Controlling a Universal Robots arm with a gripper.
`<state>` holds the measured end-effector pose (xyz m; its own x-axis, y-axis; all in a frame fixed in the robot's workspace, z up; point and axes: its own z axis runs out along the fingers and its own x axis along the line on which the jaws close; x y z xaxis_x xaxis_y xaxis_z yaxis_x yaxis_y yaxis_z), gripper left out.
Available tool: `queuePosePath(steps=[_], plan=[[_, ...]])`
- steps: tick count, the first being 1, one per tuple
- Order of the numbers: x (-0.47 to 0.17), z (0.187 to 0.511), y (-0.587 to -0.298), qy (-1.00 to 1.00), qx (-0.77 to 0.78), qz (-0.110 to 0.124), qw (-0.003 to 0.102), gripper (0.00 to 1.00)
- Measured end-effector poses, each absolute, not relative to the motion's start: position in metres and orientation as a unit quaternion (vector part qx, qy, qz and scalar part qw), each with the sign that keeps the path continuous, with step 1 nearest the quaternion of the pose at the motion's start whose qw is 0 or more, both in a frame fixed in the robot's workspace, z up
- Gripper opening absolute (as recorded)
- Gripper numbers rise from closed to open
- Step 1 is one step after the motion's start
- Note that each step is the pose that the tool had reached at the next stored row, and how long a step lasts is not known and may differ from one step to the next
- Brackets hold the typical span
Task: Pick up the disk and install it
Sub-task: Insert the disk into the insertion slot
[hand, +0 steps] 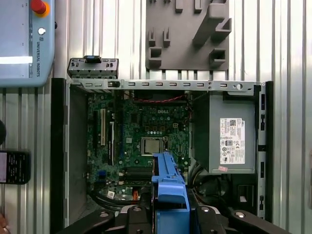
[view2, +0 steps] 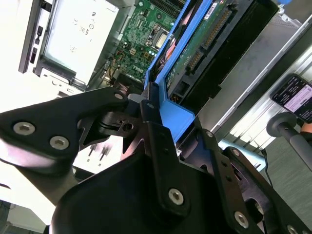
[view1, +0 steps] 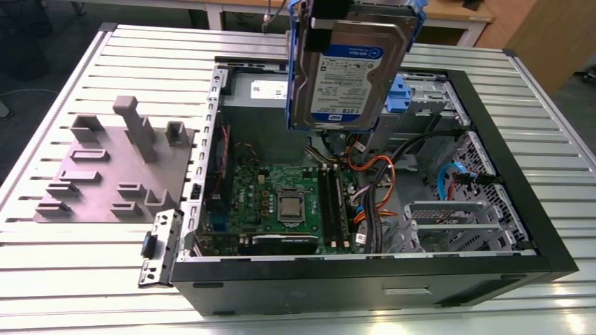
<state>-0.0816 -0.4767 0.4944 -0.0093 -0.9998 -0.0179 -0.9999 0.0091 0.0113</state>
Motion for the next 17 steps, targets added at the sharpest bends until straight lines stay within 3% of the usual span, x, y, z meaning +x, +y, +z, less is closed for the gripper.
queuePosePath(steps=[17], plan=[[-0.076,0.494,-0.489,0.710,-0.704,0.010,0.002,0.36]])
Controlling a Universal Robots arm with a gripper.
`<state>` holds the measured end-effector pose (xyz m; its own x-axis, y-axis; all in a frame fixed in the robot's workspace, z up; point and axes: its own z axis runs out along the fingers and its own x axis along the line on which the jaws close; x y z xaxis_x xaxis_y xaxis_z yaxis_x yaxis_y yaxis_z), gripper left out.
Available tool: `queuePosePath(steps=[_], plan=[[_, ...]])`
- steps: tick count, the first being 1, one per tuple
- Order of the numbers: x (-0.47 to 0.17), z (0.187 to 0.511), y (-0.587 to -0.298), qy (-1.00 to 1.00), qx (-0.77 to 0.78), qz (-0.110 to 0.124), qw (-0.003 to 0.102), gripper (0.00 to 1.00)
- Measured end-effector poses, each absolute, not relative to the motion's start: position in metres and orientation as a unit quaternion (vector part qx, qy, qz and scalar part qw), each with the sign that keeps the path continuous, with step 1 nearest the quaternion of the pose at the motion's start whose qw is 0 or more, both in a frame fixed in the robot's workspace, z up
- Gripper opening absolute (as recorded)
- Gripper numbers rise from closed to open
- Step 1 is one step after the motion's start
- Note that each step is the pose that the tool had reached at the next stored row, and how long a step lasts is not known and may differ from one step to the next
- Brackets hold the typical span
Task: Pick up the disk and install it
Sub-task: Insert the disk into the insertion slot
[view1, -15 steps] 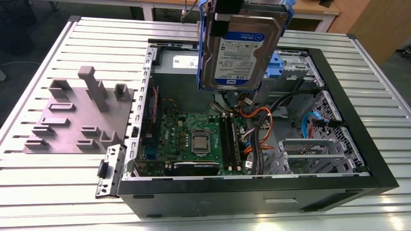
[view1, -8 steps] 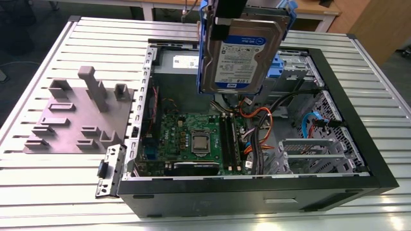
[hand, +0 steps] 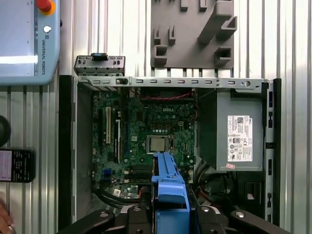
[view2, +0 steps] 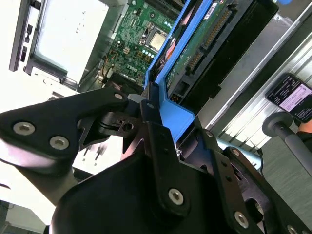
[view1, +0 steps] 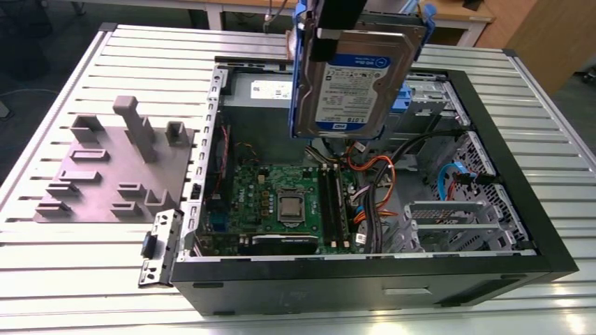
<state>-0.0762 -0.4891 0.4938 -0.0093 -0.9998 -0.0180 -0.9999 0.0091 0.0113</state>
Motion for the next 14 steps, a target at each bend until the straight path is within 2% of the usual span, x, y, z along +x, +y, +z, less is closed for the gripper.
queuePosePath(steps=[14], plan=[[-0.062,0.493,-0.494,0.710,-0.704,0.010,0.002,0.36]])
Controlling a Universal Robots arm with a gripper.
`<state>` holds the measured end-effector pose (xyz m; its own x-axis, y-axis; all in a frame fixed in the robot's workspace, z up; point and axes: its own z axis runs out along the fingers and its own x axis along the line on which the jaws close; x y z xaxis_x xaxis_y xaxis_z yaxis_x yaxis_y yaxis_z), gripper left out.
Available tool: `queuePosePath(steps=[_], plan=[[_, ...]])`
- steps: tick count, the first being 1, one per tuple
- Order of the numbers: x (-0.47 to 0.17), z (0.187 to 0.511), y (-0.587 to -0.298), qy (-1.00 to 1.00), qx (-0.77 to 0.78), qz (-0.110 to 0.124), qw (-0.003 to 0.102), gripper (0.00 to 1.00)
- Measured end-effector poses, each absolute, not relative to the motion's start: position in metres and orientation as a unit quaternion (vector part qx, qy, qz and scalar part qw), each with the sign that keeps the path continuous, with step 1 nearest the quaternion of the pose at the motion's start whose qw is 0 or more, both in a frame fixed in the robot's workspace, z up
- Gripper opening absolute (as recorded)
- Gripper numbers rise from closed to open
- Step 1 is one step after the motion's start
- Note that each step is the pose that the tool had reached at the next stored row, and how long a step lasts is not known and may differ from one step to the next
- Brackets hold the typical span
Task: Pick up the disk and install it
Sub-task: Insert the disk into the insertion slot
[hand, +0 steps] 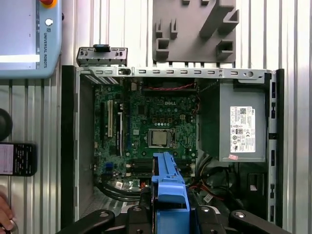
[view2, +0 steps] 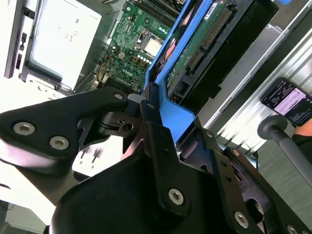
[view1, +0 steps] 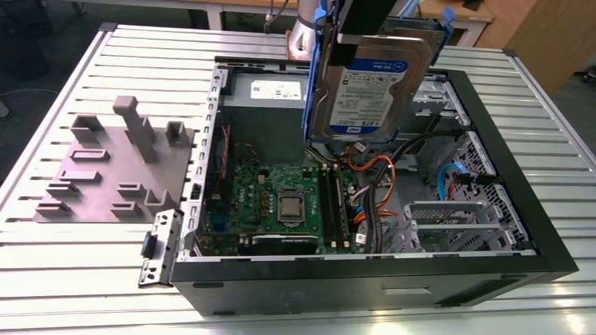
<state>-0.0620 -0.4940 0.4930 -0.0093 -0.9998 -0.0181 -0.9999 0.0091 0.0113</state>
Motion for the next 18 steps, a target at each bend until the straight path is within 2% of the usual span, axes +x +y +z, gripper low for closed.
queuePosePath(steps=[18], plan=[[-0.048,0.492,-0.505,0.710,-0.704,0.010,0.002,0.36]])
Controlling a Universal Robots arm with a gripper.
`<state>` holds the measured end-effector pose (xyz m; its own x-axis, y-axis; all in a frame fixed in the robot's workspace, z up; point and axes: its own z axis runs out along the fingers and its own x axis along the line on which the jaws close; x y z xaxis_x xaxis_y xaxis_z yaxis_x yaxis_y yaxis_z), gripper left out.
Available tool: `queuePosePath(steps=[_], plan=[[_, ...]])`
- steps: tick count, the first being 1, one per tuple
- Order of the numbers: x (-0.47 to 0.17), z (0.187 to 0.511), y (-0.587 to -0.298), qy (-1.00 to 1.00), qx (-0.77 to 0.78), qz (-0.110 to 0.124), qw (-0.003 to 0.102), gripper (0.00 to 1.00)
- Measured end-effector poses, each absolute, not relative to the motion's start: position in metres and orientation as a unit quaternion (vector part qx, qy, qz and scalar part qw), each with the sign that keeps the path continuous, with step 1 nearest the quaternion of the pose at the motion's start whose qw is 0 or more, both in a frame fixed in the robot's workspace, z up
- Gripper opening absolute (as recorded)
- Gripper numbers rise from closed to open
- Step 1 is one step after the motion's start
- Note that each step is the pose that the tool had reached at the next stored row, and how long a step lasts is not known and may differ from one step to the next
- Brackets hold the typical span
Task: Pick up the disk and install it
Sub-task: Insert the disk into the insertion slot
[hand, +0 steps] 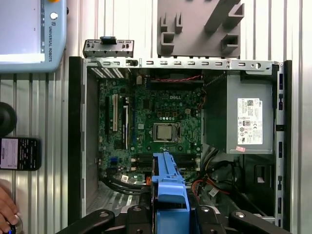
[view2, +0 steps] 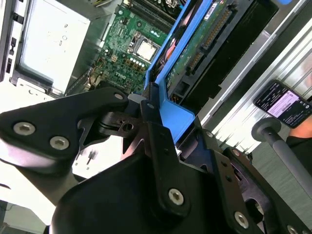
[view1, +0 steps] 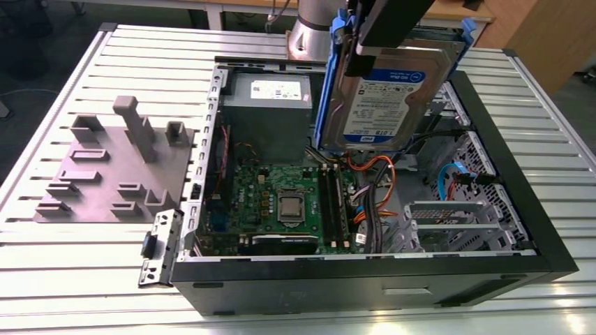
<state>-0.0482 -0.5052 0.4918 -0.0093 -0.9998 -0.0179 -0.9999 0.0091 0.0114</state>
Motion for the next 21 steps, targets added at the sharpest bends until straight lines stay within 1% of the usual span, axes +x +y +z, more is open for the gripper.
queuePosePath(steps=[11,21], plan=[[-0.048,0.492,-0.506,0.710,-0.704,0.010,0.002,0.36],[-0.048,0.492,-0.516,0.710,-0.704,0.010,0.002,0.36]])
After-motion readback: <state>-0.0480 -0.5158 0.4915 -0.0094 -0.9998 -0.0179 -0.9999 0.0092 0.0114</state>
